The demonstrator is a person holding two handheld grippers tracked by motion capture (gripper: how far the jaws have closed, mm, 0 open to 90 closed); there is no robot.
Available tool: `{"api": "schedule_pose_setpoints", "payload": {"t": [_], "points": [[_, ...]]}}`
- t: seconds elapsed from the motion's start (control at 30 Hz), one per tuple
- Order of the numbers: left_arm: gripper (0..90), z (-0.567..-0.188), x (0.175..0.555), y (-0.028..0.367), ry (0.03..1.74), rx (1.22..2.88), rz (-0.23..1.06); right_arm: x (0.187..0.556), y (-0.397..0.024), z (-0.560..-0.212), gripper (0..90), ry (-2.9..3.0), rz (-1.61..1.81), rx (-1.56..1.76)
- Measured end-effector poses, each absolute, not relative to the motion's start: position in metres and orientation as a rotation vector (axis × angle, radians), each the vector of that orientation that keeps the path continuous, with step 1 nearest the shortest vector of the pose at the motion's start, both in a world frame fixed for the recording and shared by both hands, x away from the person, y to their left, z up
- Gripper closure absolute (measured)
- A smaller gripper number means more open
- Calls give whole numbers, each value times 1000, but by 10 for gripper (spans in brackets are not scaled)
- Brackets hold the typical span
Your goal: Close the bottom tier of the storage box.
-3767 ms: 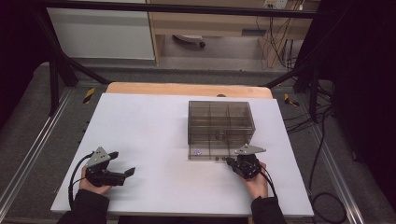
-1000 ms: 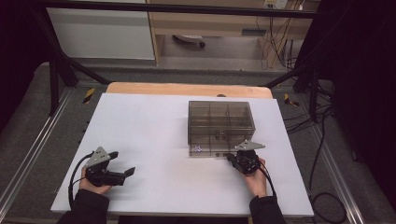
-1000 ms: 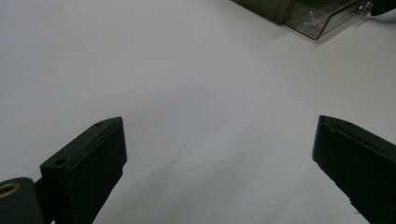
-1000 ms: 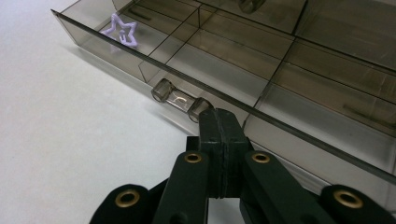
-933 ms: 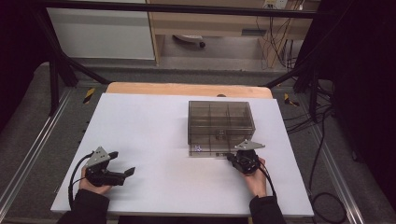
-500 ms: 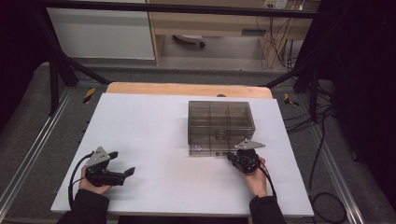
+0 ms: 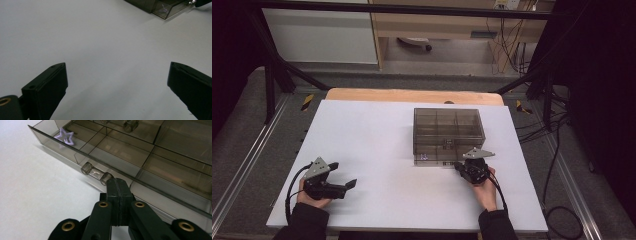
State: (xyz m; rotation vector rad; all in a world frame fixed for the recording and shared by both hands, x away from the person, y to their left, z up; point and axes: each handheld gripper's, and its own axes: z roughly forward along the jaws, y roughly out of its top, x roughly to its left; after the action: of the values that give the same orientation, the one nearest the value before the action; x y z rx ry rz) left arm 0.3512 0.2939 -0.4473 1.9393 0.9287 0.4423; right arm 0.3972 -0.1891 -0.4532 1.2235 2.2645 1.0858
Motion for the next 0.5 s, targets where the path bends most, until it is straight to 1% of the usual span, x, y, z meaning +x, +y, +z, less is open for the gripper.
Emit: {"api": "schedule_pose_setpoints", "payload": {"t": [0.5], "points": [[28,-447,351,295,930,1939,445,402,-188,-453,900,2257,1085,1227]]}}
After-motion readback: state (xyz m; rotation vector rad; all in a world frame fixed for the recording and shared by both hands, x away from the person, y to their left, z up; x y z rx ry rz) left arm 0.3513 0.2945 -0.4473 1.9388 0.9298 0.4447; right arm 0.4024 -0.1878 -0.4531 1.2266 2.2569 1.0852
